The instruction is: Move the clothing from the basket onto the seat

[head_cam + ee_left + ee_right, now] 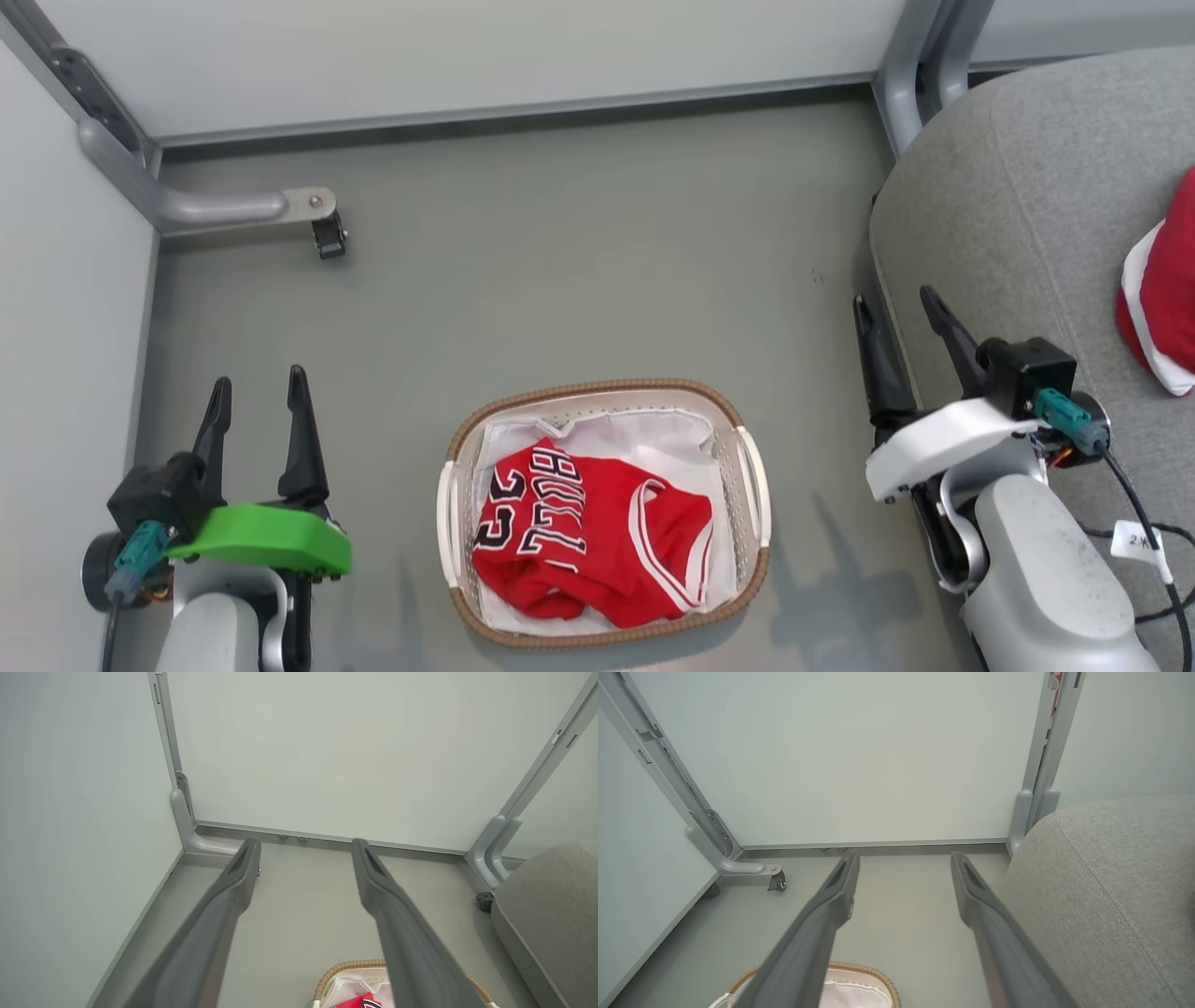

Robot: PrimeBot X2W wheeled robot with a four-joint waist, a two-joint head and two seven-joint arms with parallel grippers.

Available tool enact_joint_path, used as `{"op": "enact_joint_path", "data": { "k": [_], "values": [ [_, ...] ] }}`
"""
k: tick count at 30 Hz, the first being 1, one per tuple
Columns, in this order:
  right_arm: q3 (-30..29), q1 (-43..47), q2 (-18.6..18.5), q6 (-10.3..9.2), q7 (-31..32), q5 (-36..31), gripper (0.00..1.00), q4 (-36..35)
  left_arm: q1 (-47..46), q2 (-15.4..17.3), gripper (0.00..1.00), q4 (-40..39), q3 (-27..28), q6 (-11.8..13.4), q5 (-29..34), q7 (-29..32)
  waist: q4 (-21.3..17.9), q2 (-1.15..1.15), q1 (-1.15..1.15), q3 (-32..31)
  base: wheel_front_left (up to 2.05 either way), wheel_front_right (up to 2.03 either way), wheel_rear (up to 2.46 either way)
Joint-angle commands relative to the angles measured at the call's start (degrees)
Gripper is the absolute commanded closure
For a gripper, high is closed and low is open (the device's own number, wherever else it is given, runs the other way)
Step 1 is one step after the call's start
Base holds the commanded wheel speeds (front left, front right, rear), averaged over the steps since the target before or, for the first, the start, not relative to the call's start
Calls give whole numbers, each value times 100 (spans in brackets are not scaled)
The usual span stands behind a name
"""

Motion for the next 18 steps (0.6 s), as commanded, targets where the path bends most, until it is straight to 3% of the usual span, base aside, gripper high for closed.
{"op": "enact_joint_path", "data": {
  "k": [1,18],
  "values": [
    [-6,150,-7,-8,-13,5,0,17,149,-27,0,-13,37,-1,53,1,-7,0,0,-218,0,0,0],
    [106,772,-7,-8,-13,153,0,93,727,-103,0,-115,101,-1,-88,2,-74,0,0,-757,0,0,0]
  ]
}}
